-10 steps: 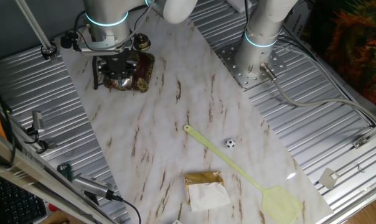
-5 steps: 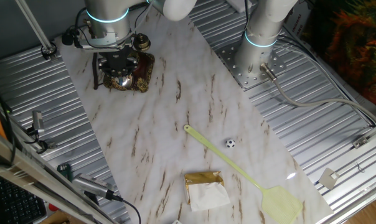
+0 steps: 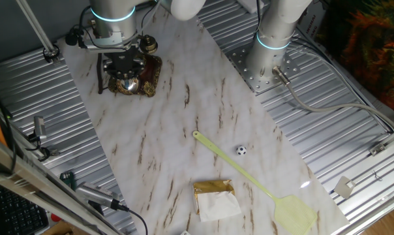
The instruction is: Dial a number on an old rotary phone
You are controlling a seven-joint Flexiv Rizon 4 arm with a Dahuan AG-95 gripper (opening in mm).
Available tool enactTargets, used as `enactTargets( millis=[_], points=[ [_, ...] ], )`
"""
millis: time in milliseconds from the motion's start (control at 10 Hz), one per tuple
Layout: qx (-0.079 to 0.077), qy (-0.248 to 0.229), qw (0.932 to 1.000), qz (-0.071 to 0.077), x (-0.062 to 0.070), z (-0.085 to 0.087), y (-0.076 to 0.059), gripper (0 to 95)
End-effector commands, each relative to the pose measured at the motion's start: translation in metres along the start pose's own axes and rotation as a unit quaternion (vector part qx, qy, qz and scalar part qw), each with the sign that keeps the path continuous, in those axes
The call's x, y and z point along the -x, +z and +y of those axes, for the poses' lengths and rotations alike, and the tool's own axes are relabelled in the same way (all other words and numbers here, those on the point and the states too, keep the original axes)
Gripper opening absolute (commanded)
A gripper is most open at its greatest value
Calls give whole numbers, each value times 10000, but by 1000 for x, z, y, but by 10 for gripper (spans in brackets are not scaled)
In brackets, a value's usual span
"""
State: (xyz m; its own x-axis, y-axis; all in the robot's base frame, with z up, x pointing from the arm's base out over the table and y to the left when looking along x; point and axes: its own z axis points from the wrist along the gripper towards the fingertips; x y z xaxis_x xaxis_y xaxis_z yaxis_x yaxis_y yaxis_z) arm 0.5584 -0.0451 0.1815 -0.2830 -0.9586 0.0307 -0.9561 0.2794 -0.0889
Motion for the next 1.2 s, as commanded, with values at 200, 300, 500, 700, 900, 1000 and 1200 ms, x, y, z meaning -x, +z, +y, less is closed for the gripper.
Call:
enactTargets(
  millis=[200, 300, 500, 700, 900, 1000, 1200],
  points=[
    [-1, -9, 10000, 0, -2, 0, 1, 0],
    [1, -14, 10000, -12, -3, -1, 3, 0],
    [11, 11, 10000, -6, -4, -2, 5, 0],
    [16, 20, 10000, 1, -4, -3, 6, 0],
    [15, 3, 10000, 3, -5, -3, 7, 0],
    [13, -4, 10000, 9, -5, -3, 7, 0],
    [12, -19, 10000, 12, -6, -3, 8, 0]
  ],
)
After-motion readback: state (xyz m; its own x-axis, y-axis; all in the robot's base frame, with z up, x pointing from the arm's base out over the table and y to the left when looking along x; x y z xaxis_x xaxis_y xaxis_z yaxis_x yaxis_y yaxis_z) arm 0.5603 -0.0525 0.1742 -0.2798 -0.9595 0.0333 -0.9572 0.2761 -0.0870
